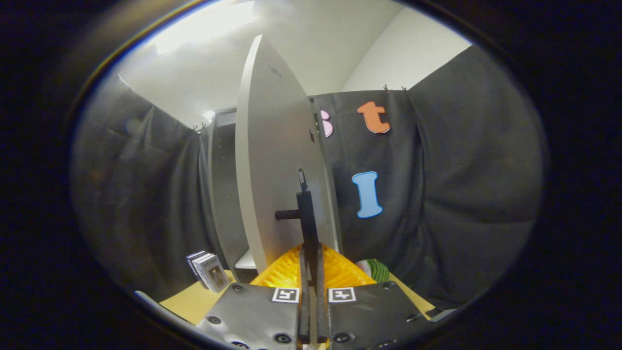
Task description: Open the shoe cabinet door, grab the shoes and put them into the shoe cabinet, then close the shoe cabinet door.
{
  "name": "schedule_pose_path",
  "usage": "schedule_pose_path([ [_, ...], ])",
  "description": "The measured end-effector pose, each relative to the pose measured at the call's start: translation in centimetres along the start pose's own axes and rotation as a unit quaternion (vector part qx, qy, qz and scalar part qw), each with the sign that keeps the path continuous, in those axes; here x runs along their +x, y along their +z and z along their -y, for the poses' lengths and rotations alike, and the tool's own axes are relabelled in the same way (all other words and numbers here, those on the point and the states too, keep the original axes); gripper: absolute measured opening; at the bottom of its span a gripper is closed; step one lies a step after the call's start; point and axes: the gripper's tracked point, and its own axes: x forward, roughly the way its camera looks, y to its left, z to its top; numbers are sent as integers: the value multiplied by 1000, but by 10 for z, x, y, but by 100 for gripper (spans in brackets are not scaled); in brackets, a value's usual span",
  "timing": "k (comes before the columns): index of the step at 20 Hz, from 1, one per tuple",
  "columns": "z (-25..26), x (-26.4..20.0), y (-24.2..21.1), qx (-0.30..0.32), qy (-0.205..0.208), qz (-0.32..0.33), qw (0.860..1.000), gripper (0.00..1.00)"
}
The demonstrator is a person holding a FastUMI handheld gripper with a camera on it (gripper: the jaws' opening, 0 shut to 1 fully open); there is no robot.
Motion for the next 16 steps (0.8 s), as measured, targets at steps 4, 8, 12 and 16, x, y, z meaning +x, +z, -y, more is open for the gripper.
schedule_pose_path([
  [4,20,-7,-1,10,-32,0,999,5],
  [8,36,-13,0,9,-64,5,998,2],
  [12,41,-15,-2,19,-79,10,997,2],
  [16,41,-17,-11,16,-73,-7,997,2],
])
